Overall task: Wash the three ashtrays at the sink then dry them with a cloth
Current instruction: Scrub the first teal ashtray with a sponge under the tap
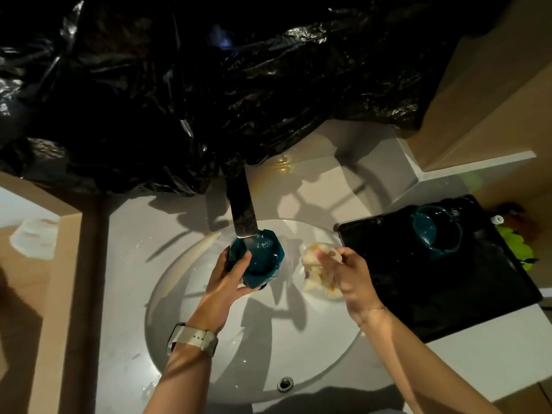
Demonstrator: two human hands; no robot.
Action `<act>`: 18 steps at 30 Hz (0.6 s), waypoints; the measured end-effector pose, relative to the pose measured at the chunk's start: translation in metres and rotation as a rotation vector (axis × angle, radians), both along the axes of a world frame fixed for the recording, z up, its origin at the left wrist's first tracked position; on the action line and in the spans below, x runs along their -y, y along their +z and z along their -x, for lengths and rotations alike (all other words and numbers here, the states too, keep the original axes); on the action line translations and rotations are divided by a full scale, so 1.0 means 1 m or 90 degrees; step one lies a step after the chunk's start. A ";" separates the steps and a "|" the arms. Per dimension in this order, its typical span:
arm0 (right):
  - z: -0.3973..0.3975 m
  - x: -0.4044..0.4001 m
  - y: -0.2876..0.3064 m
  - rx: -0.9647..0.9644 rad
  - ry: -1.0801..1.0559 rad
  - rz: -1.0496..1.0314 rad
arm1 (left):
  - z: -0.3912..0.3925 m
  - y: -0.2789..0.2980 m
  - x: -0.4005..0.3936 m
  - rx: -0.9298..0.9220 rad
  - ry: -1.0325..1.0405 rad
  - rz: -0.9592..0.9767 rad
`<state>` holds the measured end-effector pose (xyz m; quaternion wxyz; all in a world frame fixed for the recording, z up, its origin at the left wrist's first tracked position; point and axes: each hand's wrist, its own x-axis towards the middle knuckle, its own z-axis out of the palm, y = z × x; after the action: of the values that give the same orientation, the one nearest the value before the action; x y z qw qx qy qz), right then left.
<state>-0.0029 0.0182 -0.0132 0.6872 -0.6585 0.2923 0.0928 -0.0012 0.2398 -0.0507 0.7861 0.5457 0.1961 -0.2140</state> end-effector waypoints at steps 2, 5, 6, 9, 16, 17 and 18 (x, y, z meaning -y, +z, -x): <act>0.002 0.000 0.000 -0.032 0.000 -0.026 | 0.001 0.001 0.000 0.026 0.006 -0.052; 0.003 -0.001 -0.004 -0.034 0.014 -0.052 | -0.002 0.002 -0.005 0.117 0.012 -0.274; 0.003 -0.002 -0.006 -0.025 0.005 -0.053 | -0.004 0.004 -0.009 0.164 -0.015 -0.389; 0.004 -0.008 -0.003 0.027 -0.016 -0.039 | -0.002 0.011 -0.024 0.251 -0.123 -0.663; 0.008 -0.006 -0.006 0.079 0.075 -0.023 | 0.002 0.029 -0.047 0.299 -0.243 -0.898; 0.009 -0.006 -0.004 0.082 0.078 -0.024 | 0.004 0.030 -0.048 0.288 -0.224 -0.894; 0.009 -0.006 -0.004 0.081 0.078 -0.029 | 0.004 0.033 -0.047 0.273 -0.194 -0.875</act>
<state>-0.0123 0.0245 -0.0175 0.7121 -0.6641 0.2052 0.0988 -0.0054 0.2869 -0.0179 0.2497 0.9663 0.0502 -0.0383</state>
